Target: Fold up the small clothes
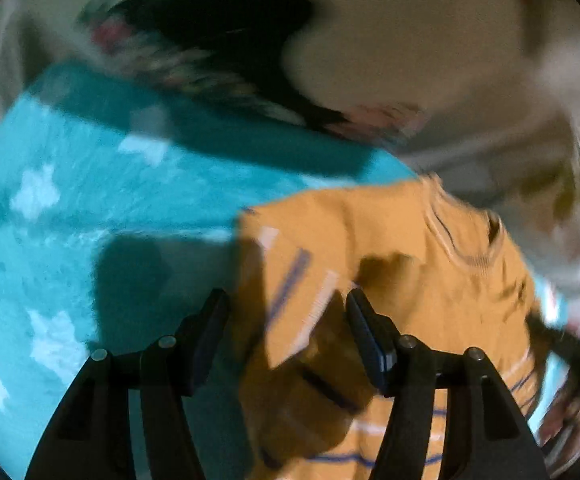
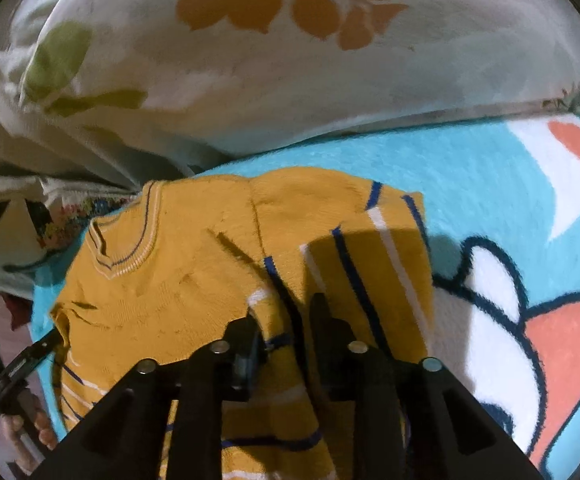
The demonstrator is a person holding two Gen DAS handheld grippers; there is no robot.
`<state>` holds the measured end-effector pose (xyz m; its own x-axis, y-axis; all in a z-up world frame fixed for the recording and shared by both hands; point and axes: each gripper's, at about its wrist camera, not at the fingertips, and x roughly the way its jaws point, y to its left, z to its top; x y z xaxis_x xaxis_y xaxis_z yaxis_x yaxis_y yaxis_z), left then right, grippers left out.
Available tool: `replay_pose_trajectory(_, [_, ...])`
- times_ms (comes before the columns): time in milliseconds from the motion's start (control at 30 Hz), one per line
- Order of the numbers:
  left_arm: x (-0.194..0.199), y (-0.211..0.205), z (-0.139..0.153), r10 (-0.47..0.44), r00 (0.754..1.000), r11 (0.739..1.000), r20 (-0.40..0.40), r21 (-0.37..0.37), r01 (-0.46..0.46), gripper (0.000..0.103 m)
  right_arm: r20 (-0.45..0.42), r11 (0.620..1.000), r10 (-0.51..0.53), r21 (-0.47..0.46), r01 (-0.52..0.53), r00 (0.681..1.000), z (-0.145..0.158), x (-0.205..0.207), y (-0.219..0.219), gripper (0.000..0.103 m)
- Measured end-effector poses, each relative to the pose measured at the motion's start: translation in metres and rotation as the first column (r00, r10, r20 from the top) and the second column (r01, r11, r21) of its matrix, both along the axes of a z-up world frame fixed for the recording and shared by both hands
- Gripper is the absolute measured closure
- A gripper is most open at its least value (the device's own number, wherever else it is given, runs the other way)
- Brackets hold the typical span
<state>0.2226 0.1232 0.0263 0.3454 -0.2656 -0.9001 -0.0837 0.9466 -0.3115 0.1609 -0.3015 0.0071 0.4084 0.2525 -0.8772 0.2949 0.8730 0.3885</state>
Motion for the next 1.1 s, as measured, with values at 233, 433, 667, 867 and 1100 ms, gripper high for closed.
replay_pose_trajectory(233, [0.006, 0.037, -0.003, 0.055, 0.998, 0.993, -0.032, -0.099, -0.058, 0.042, 0.026, 0.998, -0.051, 0.048, 0.049, 0.998, 0.011, -0.010, -0.019, 0.052])
replay_pose_trajectory(433, [-0.016, 0.047, 0.021, 0.019, 1.000, 0.997, -0.007, -0.078, -0.020, 0.042, 0.046, 0.997, -0.077, 0.032, 0.076, 0.996, 0.028, -0.026, -0.025, 0.047])
replay_pose_trajectory(667, [-0.065, 0.015, 0.059, -0.128, 0.988, 0.989, 0.084, -0.063, 0.133, 0.040, 0.092, 0.987, -0.156, -0.021, 0.159, 0.983, 0.057, -0.059, -0.025, 0.045])
replay_pose_trajectory(867, [-0.050, -0.017, 0.039, -0.162, 0.984, 0.979, 0.075, -0.109, 0.169, 0.037, 0.108, 1.000, -0.012, -0.024, 0.015, 0.994, 0.058, -0.059, 0.041, 0.045])
replay_pose_trajectory(1100, [-0.015, 0.009, 0.006, -0.057, 0.998, 0.997, -0.020, -0.061, 0.056, 0.037, 0.011, 0.999, -0.024, -0.038, 0.024, 1.000, 0.019, -0.039, 0.046, 0.045])
